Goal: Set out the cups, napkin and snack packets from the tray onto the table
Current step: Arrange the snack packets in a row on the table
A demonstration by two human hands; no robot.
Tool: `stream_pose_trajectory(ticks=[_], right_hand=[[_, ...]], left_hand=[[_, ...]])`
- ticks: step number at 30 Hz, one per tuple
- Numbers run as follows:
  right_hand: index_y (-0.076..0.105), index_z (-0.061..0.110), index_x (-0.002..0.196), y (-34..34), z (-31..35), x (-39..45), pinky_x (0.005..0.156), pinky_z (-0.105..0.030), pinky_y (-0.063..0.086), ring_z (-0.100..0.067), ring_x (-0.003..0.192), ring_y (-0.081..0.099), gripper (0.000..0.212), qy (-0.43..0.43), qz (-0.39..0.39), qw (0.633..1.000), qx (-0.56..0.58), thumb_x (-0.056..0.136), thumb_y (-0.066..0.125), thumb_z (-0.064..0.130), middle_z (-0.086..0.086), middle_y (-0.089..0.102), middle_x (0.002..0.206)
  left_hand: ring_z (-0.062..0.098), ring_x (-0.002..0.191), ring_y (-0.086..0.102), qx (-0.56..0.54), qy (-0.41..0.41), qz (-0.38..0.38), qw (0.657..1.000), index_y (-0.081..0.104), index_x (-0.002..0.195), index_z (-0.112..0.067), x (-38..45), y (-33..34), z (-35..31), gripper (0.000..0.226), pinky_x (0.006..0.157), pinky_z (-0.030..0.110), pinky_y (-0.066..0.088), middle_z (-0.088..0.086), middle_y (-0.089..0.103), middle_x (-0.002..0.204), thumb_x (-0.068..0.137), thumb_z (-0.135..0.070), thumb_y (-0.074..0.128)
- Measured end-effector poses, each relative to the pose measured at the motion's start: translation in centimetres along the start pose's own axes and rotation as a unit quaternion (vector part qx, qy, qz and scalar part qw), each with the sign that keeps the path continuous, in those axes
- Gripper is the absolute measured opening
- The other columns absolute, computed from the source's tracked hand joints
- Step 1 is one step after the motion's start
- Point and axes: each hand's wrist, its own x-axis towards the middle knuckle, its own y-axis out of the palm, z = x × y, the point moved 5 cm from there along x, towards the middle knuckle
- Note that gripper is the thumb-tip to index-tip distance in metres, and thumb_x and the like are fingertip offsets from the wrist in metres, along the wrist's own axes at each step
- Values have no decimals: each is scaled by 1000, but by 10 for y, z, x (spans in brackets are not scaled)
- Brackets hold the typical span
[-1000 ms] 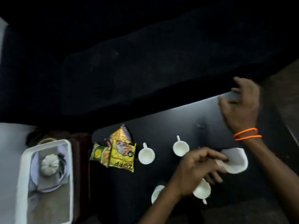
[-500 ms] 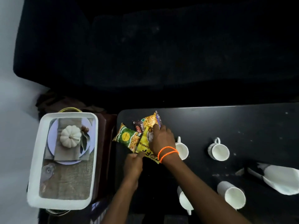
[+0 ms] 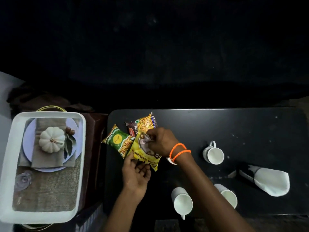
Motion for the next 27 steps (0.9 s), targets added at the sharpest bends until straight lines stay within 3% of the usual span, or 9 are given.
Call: stream_pose_trajectory(ticks=[3, 8, 10, 12, 16, 18, 20, 24, 27], right_hand=[[75, 14, 106, -42, -14, 0, 71, -24, 40, -15, 83, 60, 19, -14, 9, 1000, 6, 87, 75, 15, 2, 64, 87], [73, 6, 96, -116, -55, 2, 78, -40, 56, -17, 82, 62, 11, -25, -10, 996, 88, 86, 79, 7, -12, 72, 88], [73, -2, 99, -141, -76, 12, 83, -47, 58, -21, 84, 63, 14, -6, -55, 994, 93, 87, 77, 5, -24, 75, 96], [75, 0, 106, -158, -93, 26, 88, -50, 59, -24, 91, 68, 19, 29, -81, 993, 76, 88, 77, 7, -24, 76, 106], [75, 12, 114, -164, -116, 51, 88, -42, 62, -25, 103, 72, 29, 86, -14, 996, 15, 86, 79, 13, -9, 77, 113], [73, 14, 120, -157, -123, 58, 92, -42, 60, -28, 110, 71, 36, 93, 4, 995, -38, 85, 80, 14, -9, 75, 117], [65, 15, 132, -150, -132, 60, 100, -39, 54, -30, 120, 65, 54, 102, -58, 990, -78, 81, 82, 12, -10, 70, 129], [63, 17, 135, -142, -152, 40, 102, -44, 54, -38, 121, 60, 61, 114, -293, 949, -40, 78, 79, 5, -17, 60, 133], [67, 17, 131, -118, -158, 29, 102, -38, 53, -36, 121, 61, 64, 99, -269, 958, -9, 71, 88, 8, -16, 56, 138]], left_hand=[[21, 78, 58, 44, 10, 38, 998, 66, 103, -11, -14, 22, 2, 39, 69, 33, 47, 9, 61, 86, 97, -49, 59], [14, 66, 63, 238, 86, 77, 964, 72, 94, -13, -25, 75, -8, 27, 60, 26, 48, 2, 67, 74, 101, -38, 62], [15, 69, 62, 355, 159, 86, 917, 71, 94, -15, -23, 98, -19, 23, 60, 27, 47, 1, 67, 80, 101, -36, 63], [18, 77, 65, 462, 250, 83, 847, 70, 92, -19, -19, 123, -32, 22, 67, 32, 49, -2, 70, 85, 99, -39, 65], [6, 87, 66, 548, 433, 66, 712, 72, 100, -24, -15, 170, -60, 12, 72, 25, 50, -9, 71, 95, 96, -33, 66], [16, 94, 66, 600, 477, 73, 639, 71, 110, -22, -4, 191, -63, 16, 79, 33, 56, 0, 67, 109, 96, -27, 66], [27, 105, 66, 657, 476, 91, 578, 67, 124, -21, 11, 205, -57, 29, 90, 42, 58, 6, 61, 123, 96, -25, 68], [32, 121, 60, 709, 455, 142, 520, 52, 151, -24, 36, 214, -30, 59, 96, 40, 53, 8, 48, 141, 96, -31, 72], [30, 124, 56, 683, 458, 160, 546, 46, 156, -29, 46, 213, -18, 68, 90, 29, 41, 10, 48, 138, 95, -34, 75]])
